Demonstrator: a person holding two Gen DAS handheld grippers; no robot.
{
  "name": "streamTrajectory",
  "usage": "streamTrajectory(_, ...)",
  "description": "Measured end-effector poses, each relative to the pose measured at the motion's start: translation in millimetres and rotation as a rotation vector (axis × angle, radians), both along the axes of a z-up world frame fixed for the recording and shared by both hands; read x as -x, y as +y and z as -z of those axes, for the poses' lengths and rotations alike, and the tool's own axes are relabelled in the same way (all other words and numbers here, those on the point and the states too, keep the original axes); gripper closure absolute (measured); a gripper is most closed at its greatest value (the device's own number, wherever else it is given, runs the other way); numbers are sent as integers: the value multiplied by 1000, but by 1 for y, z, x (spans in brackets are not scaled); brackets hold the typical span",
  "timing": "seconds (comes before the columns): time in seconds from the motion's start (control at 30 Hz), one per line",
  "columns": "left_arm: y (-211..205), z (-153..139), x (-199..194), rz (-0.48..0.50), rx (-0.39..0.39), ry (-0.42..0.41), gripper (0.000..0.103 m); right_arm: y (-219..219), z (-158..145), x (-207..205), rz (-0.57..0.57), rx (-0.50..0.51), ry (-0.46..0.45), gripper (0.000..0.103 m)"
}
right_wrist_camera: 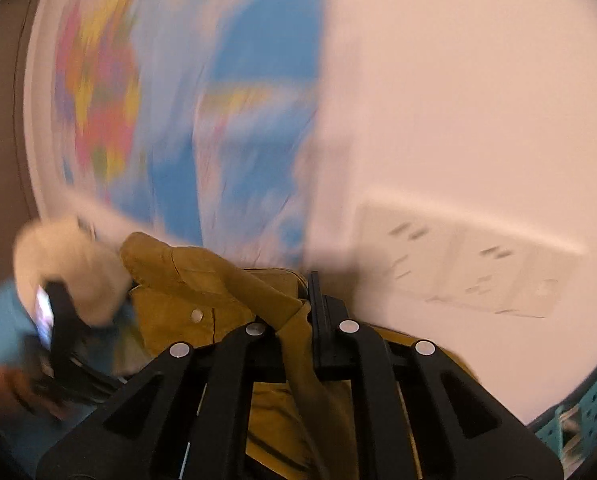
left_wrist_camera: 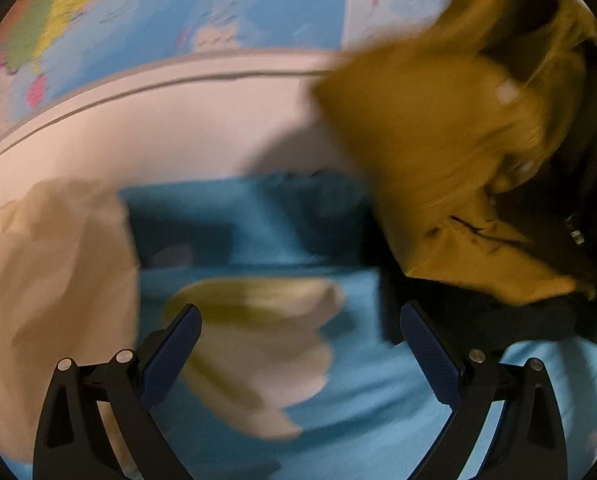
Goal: Fold large clothes
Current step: 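Grasp the mustard shirt collar with the right gripper while the left gripper grasps it too, then lift the mustard shirt up with both grippers to let it hang open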
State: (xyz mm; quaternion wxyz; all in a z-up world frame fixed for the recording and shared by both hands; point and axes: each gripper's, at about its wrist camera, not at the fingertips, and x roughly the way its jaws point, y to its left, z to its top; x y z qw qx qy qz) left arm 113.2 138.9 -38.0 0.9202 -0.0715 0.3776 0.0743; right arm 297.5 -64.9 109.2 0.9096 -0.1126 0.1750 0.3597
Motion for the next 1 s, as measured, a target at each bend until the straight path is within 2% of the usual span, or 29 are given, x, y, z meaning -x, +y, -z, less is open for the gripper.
streamTrajectory(0.13, -8, -14, -6, 129, 107, -97, 7, -38, -31, 5, 38, -67, 17, 96)
streamTrajectory(0.2, -16, -21, -3, 225, 187, -159, 7, -47, -30, 4, 48, -93, 29, 96)
streamTrajectory(0.27, -28, -25, 6, 336, 218, -228, 7, -48, -27, 4, 47, -109, 47, 96)
streamTrajectory(0.37, -43, -16, 13, 436, 160, -233, 7, -45, -24, -3, 51, -121, 53, 96)
streamTrajectory(0.5, -52, -6, 14, 490, 145, -229, 7, -49, -22, -6, 49, -128, 72, 96)
streamTrajectory(0.57, -67, -4, 13, 519, 95, -242, 7, -48, -24, -5, 43, -132, 80, 96)
streamTrajectory(0.63, -87, -3, 15, 558, 2, -255, 7, -47, -24, -5, 44, -130, 85, 96)
streamTrajectory(0.67, -95, -1, 10, 556, -56, -249, 7, -46, -24, -5, 42, -130, 85, 96)
streamTrajectory(0.7, -97, -1, 8, 545, -69, -245, 7, -47, -24, -5, 40, -131, 88, 96)
streamTrajectory(0.8, -87, -4, -18, 466, -23, -235, 7, -49, -23, -3, 32, -136, 90, 96)
streamTrajectory(0.9, -77, -9, -48, 388, -19, -221, 7, -54, -23, 1, 37, -130, 82, 96)
streamTrajectory(0.93, -74, -10, -57, 374, -3, -208, 18, -57, -24, 2, 41, -126, 76, 96)
streamTrajectory(0.97, -69, -11, -66, 379, 51, -198, 32, -61, -25, 4, 51, -128, 71, 96)
streamTrajectory(1.0, -66, -12, -73, 390, 92, -185, 67, -65, -27, 6, 56, -132, 72, 96)
